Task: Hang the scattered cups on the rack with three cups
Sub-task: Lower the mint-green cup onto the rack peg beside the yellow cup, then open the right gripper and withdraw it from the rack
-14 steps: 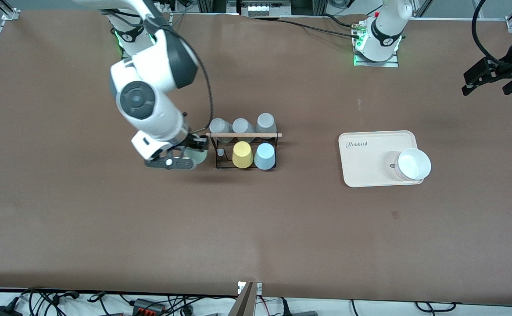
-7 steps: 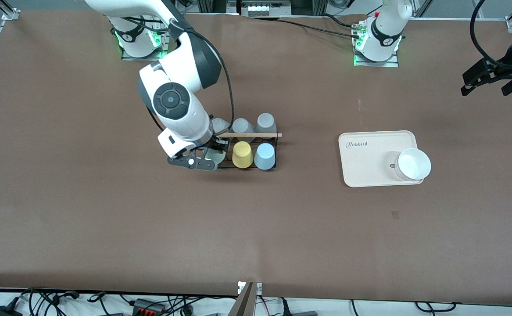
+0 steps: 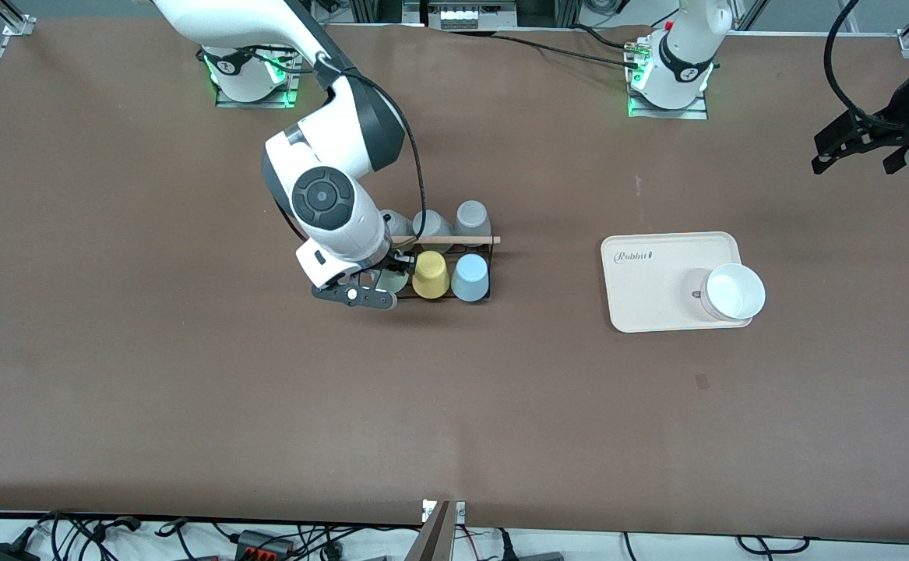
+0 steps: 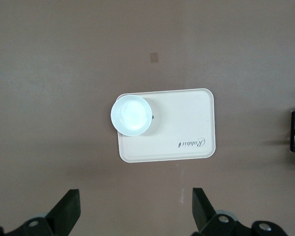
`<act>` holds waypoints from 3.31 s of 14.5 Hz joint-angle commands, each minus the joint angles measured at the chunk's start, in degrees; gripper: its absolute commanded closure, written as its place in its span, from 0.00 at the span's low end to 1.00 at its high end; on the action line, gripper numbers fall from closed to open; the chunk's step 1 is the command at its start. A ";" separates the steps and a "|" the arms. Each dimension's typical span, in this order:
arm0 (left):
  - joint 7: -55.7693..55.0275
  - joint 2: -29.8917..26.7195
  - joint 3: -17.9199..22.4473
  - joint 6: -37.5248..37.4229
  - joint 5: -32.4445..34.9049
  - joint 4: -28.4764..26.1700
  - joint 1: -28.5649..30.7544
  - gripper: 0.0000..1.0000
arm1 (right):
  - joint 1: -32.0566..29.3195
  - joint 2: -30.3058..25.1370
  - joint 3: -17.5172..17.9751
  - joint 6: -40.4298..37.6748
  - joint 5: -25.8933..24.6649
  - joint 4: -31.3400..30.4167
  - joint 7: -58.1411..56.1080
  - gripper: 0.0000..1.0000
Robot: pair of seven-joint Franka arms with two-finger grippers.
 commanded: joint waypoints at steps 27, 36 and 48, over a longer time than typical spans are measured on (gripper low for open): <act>1.04 0.48 0.03 -0.89 -0.82 0.98 0.06 0.00 | -0.87 6.19 -0.33 0.60 4.01 2.34 0.85 0.78; 1.13 0.57 0.03 -0.71 -0.82 0.89 0.14 0.00 | -0.87 6.28 -0.42 0.42 5.07 2.42 1.03 0.00; 1.13 0.74 0.12 -0.71 -0.82 0.89 0.15 0.00 | -12.19 2.86 -1.21 -15.39 1.82 18.94 -4.48 0.00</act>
